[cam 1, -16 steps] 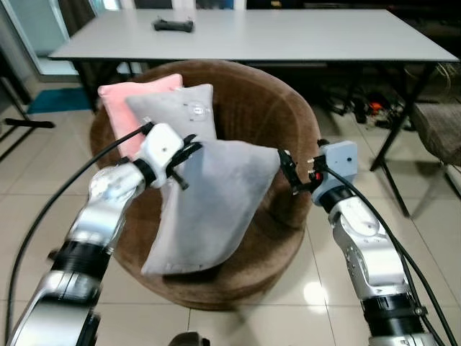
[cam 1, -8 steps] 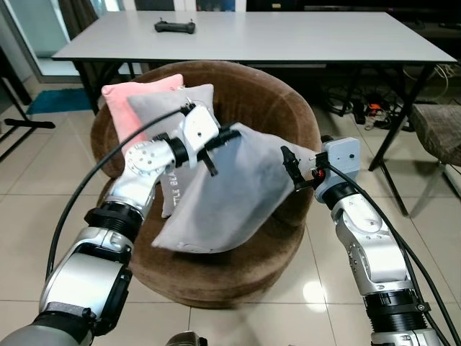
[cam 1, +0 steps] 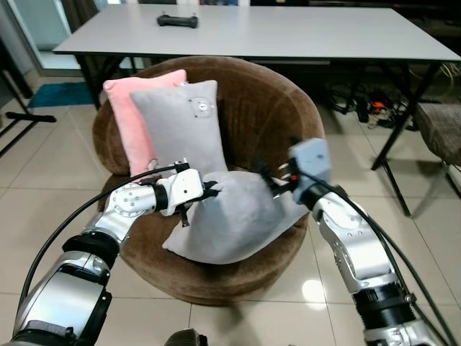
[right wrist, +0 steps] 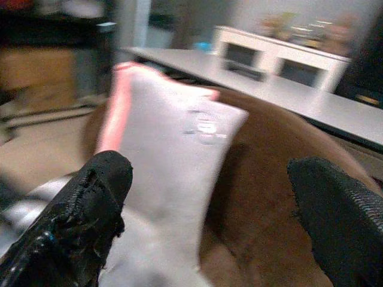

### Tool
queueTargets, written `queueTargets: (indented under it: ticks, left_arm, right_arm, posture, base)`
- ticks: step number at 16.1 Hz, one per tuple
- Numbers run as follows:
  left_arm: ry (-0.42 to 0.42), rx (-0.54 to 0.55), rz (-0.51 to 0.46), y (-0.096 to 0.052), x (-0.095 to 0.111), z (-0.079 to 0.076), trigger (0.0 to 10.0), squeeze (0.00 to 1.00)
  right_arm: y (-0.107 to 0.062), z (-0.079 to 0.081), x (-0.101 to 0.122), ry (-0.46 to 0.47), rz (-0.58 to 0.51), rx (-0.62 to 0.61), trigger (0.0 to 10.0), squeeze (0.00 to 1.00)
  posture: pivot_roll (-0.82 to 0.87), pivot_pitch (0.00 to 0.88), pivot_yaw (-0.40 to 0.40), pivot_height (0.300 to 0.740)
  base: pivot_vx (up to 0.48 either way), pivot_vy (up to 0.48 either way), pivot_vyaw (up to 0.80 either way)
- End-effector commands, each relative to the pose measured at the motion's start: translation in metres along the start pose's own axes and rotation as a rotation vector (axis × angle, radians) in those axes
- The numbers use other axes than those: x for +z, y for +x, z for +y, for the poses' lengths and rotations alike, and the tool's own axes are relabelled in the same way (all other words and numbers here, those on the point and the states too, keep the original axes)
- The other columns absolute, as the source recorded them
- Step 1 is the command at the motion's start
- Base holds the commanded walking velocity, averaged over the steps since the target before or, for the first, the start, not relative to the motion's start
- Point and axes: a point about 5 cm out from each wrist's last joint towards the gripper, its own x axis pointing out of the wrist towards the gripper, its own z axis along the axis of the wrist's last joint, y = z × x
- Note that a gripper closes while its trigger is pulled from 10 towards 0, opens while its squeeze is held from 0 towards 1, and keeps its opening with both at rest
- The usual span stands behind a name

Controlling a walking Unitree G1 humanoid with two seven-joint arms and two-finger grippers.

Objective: Move the pillow to the sofa from floor

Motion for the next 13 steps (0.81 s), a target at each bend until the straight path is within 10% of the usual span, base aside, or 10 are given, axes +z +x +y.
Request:
queueTargets:
  ticks: [1, 4, 13]
  left_arm:
    - [0.012, 0.011, 0.023, -0.004, -0.003, 0.003, 0.0, 0.0]
    - [0.025, 0.018, 0.04, -0.008, -0.007, 0.003, 0.0, 0.0]
    - [0.053, -0.009, 0.015, -0.011, -0.008, -0.003, 0.0, 0.0]
  right_arm:
    - [-0.001, 0.001, -0.001, -0.011, 0.022, 0.095, 10.0, 1.0]
    - [-0.009, 0.006, 0.004, -0.041, 0.079, 0.366, 10.0, 1.0]
    - [0.012, 0.031, -0.023, -0.099, 0.305, 0.592, 10.0, 1.0]
  posture:
    - [0.05, 0.0, 0.005, 0.74]
    - [0.05, 0.0, 0.004, 0.74]
    - [0.07, 0.0, -0.002, 0.74]
  base:
    - [0.0, 0.0, 0.0]
    - [0.0, 0.0, 0.0]
    - [0.0, 0.0, 0.0]
